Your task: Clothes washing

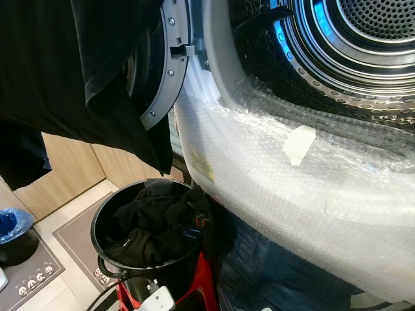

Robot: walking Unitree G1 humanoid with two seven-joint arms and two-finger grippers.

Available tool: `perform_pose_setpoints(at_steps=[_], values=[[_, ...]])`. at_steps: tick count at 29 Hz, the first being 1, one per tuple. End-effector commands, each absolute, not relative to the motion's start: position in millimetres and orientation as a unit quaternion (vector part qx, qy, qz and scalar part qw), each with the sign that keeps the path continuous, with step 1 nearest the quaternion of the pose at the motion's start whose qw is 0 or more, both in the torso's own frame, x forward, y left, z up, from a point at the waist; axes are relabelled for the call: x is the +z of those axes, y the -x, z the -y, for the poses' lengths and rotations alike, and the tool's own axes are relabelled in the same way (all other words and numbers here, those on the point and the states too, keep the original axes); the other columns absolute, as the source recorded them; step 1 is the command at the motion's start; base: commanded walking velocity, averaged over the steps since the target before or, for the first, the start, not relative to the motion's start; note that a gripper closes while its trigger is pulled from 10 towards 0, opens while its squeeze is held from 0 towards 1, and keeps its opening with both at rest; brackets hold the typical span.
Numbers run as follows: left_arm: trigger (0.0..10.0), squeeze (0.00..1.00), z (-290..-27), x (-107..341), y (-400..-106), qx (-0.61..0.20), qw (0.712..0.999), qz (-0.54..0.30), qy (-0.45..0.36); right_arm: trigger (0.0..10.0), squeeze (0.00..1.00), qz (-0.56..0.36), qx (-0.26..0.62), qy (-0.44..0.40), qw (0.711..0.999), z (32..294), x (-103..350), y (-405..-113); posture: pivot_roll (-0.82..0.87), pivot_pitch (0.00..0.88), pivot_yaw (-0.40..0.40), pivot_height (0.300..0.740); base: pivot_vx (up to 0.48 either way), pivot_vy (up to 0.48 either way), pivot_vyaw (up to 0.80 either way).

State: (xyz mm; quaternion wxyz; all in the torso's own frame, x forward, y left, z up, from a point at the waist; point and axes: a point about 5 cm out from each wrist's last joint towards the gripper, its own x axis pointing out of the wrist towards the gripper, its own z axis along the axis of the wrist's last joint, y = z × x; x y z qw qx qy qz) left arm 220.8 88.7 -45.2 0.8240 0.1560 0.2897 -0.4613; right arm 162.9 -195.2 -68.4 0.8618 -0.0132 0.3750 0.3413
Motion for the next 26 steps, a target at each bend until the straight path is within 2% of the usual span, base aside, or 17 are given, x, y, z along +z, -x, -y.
perform_pose_setpoints(at_steps=[1, 4, 13, 17, 26], values=[[10.0, 0.00, -85.1, -38.6, -226.8, -0.484, 0.814, -0.277, -0.162, 10.0, 0.00, -0.365, 0.359, 0.008, 0.859, 196.2, -65.0, -164.1, -0.05, 0.000, 0.061, 0.740, 0.000, 0.000, 0.00], [10.0, 0.00, -81.5, -29.9, -233.7, -0.507, 0.807, -0.257, -0.160, 10.0, 0.00, -0.361, 0.370, -0.002, 0.856, 198.1, -62.3, -165.7, -0.06, 0.000, 0.067, 0.740, 0.000, 0.000, 0.00], [10.0, 0.00, -50.7, 1.8, -250.7, -0.596, 0.760, -0.186, -0.181, 10.0, 0.00, -0.364, 0.391, -0.008, 0.846, 205.8, -56.0, -170.2, -0.08, 0.000, 0.087, 0.740, 0.000, 0.000, 0.00], [10.0, 0.00, -33.4, 16.5, -255.8, -0.615, 0.752, -0.149, -0.184, 10.0, 0.00, -0.372, 0.391, -0.004, 0.842, 210.8, -55.7, -168.5, -0.08, 0.000, 0.092, 0.740, 0.000, 0.000, 0.00], [10.0, 0.00, -13.6, 26.7, -250.8, -0.636, 0.739, -0.121, -0.186, 10.0, 0.00, -0.391, 0.404, -0.003, 0.827, 212.8, -57.1, -163.9, -0.08, 0.000, 0.096, 0.740, 0.000, 0.000, 0.00]])
